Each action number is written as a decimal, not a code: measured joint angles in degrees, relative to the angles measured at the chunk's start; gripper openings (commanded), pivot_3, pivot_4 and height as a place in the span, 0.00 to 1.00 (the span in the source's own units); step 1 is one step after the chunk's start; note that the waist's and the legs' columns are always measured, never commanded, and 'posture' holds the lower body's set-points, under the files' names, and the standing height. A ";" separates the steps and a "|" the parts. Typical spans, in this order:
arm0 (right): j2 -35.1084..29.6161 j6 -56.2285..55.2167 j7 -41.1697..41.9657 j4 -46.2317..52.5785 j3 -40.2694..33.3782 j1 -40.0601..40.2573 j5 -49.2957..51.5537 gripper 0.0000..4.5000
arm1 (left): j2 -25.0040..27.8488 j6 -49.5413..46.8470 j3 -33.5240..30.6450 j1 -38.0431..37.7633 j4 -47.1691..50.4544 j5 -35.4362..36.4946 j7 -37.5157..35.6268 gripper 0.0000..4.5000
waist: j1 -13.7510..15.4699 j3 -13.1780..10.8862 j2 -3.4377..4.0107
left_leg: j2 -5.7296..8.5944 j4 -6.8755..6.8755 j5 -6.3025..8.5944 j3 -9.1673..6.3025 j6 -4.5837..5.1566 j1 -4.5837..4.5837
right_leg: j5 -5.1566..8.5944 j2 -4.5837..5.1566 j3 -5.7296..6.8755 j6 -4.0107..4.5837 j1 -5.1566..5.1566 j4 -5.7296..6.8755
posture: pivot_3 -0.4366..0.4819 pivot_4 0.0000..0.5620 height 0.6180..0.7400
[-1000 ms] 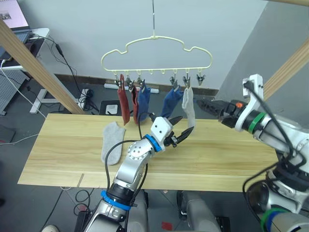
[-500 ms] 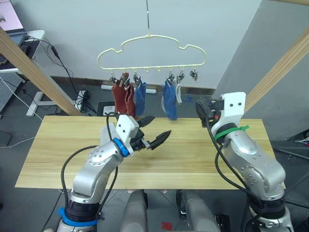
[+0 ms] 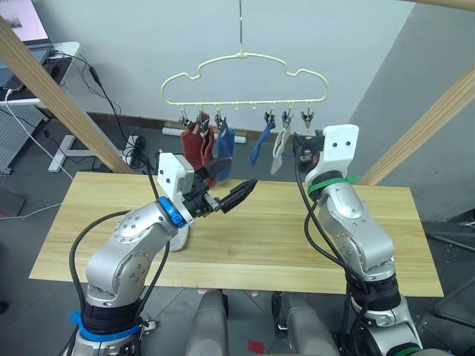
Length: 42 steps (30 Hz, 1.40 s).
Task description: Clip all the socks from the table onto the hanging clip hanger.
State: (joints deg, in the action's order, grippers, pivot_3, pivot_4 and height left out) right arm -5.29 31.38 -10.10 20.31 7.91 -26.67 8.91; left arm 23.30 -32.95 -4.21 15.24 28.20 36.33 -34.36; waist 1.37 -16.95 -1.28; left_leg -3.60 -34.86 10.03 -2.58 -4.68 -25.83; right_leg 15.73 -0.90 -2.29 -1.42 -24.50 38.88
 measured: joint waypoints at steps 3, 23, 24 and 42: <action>1.07 -0.95 -0.04 -2.23 -0.69 -1.82 -1.46 0.55 | 0.23 0.01 0.07 0.88 0.62 0.03 -0.06 1.00 | 0.10 0.00 0.00 | 0.00 -0.01 -0.01 0.00 -0.01 0.00 | -0.01 0.01 0.01 0.00 0.00 0.01 | 0.69 0.49 1.00; 5.11 -2.46 -1.10 -9.86 -4.32 -6.50 -9.79 0.55 | 0.33 0.07 0.09 1.07 0.88 0.14 1.17 1.00 | 0.22 0.00 0.00 | 0.00 -0.01 -0.02 -0.01 -0.02 0.02 | -0.01 0.01 0.01 0.01 0.00 0.08 | 0.71 0.52 1.00; 5.40 -2.68 -1.10 -10.29 -4.43 -6.75 -9.85 0.55 | 0.34 0.07 0.09 1.06 0.92 0.14 1.19 1.00 | 0.22 0.00 0.00 | 0.00 -0.01 -0.02 -0.01 -0.02 0.02 | -0.01 0.01 0.02 0.02 0.00 0.08 | 0.72 0.51 1.00; 8.81 -4.11 1.08 -11.69 -3.79 -9.46 -10.19 0.55 | 0.60 -0.26 0.08 0.17 1.69 1.27 1.29 1.00 | 0.38 0.00 0.00 | -0.01 -0.01 -0.02 -0.02 -0.02 0.03 | -0.03 0.01 0.03 0.04 0.01 0.10 | 0.73 0.50 1.00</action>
State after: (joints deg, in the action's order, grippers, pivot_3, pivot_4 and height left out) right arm 3.53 27.27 -9.01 8.62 4.11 -36.13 -1.28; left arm 23.90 -33.21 -4.13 15.41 29.89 37.60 -33.08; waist 1.75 -16.95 -1.28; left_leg -3.60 -34.87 10.02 -2.60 -4.70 -25.81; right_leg 15.71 -0.89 -2.26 -1.38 -24.49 38.98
